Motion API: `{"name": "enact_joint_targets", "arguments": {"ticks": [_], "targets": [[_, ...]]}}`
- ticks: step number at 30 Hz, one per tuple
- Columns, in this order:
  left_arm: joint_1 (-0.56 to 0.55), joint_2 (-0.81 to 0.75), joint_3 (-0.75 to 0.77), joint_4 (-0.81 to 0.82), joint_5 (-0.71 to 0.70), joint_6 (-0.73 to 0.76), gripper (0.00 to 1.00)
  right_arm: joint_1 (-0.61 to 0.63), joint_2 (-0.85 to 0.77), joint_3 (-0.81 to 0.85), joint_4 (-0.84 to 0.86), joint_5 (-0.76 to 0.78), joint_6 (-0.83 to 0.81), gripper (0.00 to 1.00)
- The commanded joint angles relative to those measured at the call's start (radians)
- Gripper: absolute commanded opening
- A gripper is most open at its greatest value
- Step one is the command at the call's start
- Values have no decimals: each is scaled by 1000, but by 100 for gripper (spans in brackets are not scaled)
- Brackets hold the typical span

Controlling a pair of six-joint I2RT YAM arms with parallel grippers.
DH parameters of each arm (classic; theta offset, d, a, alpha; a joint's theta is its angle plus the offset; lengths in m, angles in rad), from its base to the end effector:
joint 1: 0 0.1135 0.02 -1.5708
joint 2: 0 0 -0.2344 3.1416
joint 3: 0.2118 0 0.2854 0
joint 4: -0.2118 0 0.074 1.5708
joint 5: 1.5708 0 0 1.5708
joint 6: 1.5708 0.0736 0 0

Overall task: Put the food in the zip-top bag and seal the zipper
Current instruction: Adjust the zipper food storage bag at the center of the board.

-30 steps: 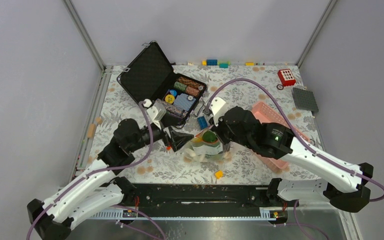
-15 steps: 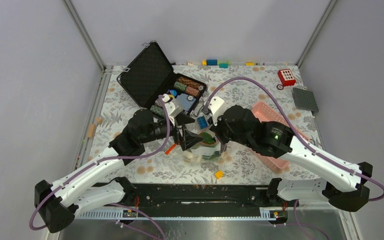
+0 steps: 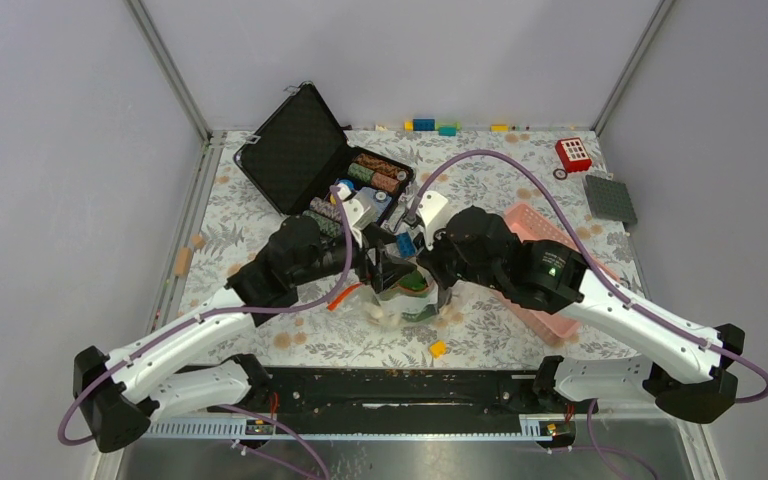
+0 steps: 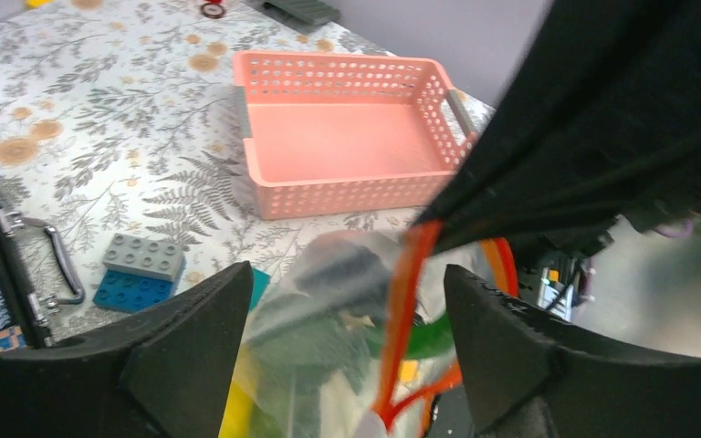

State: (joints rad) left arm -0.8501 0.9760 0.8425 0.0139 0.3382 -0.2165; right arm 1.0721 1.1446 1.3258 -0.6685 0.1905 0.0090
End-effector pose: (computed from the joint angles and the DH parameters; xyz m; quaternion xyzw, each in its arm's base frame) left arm 0.1899 -0.2532 0.3129 0.3359 0.6659 -0.4410 0.4993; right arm 0.1634 0.2708 0.3677 -0.3900 0.7601 0.1943 0.4821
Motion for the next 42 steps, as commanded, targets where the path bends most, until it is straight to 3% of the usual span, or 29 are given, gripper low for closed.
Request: {"name": "enact_joint_targets", "arguments": {"ticks": [1, 6, 7, 13, 18, 23, 26, 29, 31, 42], "targets": [[-5, 34, 81, 7, -117, 10, 68, -4, -24, 43, 42, -69, 3, 0], [-22, 50, 78, 0, -109, 30, 3, -14, -36, 35, 41, -29, 12, 0], [-21, 46, 75, 1, -101, 32, 0, -18, -37, 34, 41, -31, 11, 0], [-22, 1, 35, 66, -40, 39, 0, -31, -38, 21, 52, -61, -3, 0], [-23, 3, 47, 47, -94, 17, 0, -30, -87, 5, 78, -36, -81, 26], [-25, 10, 52, 47, -101, -1, 0, -30, -196, -70, 164, -87, -162, 38], [-24, 16, 55, 46, -107, -6, 0, -31, -279, -144, 192, -168, -282, 38], [-25, 22, 58, 39, -120, -7, 0, -29, -318, -189, 87, -449, -456, 41], [-25, 25, 58, 41, -123, -10, 0, -29, -309, -202, 82, -532, -477, 44], [-24, 29, 61, 41, -105, -24, 0, -28, -170, -163, 183, -509, -515, 43]]}}
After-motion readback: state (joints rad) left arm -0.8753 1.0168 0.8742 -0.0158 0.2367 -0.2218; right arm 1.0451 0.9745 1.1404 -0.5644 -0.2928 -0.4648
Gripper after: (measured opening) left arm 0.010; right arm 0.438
